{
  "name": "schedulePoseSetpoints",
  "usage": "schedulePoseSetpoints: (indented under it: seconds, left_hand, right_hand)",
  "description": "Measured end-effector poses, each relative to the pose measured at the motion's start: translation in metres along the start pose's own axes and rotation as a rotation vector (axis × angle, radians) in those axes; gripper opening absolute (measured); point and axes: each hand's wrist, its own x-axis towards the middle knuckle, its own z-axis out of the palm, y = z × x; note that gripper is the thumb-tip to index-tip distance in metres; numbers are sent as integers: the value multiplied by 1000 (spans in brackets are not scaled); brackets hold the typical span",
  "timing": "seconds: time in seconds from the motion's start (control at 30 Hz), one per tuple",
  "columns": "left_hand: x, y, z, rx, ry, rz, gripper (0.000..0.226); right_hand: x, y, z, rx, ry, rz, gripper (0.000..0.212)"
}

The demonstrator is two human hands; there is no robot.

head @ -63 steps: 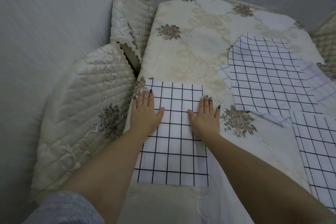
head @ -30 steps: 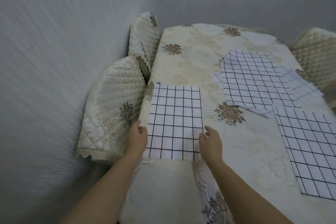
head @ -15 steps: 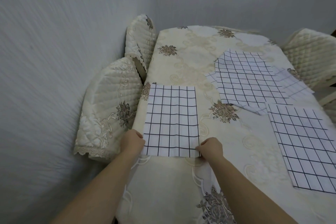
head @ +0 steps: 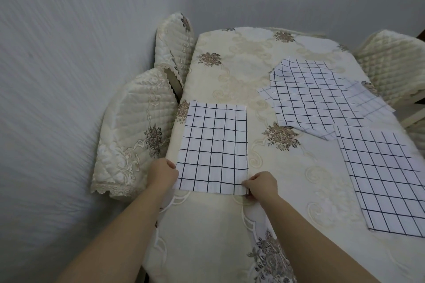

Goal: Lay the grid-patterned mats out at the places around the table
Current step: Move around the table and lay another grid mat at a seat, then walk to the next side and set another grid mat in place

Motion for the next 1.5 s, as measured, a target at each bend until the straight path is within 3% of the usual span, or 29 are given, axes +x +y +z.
schedulePoseSetpoints:
  seconds: [0.2,0.37,0.6,0.8,1.03,1.3,1.5]
  left_hand:
    - [-29,16,0,-176,77,34,10]
    - [-70,32,26,-460,-133,59,16]
    - [-142,65,92,-529,-411,85,17]
    - [-212,102,164,-438,-662,155,18]
    - [-320,125,234,-293,-953,281,20]
    - [-417,105,285,-59,-1147,508,17]
    - [-470,81,315,45,-1280,506,20]
  right_hand:
    - [1,10,-12,97,21,24,32]
    - [-15,39,-27,258,80,-20,33]
    - [-64,104,-65,451,247,13,28]
    - [-121,195,-108,651,496,172,15]
    - [-204,300,-139,851,819,368,13]
    - [-286,379,-134,1081,1070,540,12]
    - [-331,421,-124,1173,1220,666,18]
